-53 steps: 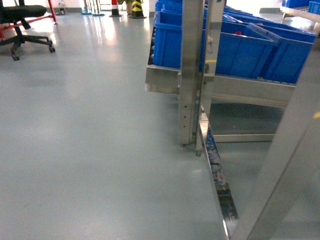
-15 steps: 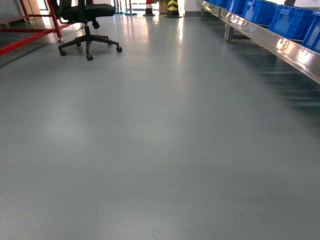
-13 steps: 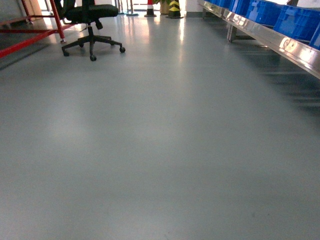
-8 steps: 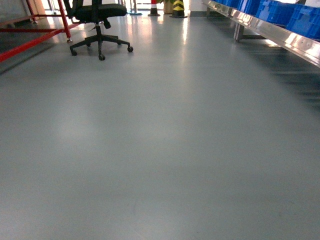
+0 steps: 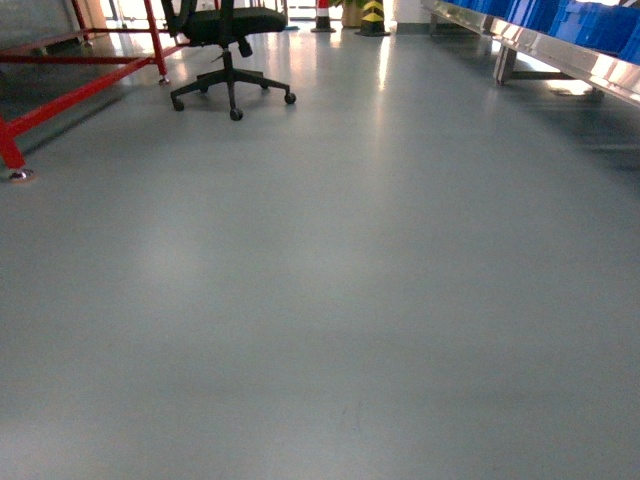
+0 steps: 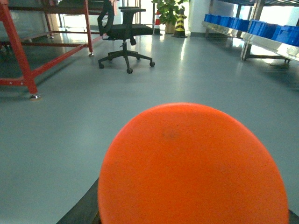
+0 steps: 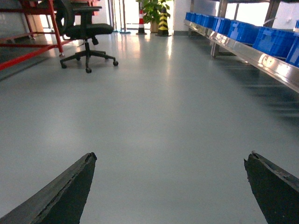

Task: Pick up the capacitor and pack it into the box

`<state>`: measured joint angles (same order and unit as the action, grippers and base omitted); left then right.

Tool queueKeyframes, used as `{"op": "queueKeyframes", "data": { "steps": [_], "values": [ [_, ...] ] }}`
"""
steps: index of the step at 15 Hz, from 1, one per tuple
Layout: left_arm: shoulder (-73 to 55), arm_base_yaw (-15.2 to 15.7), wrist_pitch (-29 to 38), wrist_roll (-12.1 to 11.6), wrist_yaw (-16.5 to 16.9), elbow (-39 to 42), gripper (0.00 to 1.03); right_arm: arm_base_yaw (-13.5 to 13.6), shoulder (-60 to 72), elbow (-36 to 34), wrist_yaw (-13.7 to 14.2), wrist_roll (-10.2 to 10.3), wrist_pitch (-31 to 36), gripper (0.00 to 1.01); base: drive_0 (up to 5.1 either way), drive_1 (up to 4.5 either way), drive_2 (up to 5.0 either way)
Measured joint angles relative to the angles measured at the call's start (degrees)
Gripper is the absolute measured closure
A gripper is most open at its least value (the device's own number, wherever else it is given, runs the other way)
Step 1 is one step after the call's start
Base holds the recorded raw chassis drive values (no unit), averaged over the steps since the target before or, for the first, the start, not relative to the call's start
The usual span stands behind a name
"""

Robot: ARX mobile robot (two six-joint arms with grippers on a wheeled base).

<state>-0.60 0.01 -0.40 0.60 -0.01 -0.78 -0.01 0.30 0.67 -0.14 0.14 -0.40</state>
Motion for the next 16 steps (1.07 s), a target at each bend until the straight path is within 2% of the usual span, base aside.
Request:
{"op": "queueKeyframes", "data": {
  "steps": [16],
  "values": [
    [0.0, 0.0, 0.02, 0.0, 0.02, 0.0, 0.59, 0.0, -0.02, 0.0, 0.15, 0.0, 0.02, 0.03, -4.9, 2.51, 2.5]
  ]
}}
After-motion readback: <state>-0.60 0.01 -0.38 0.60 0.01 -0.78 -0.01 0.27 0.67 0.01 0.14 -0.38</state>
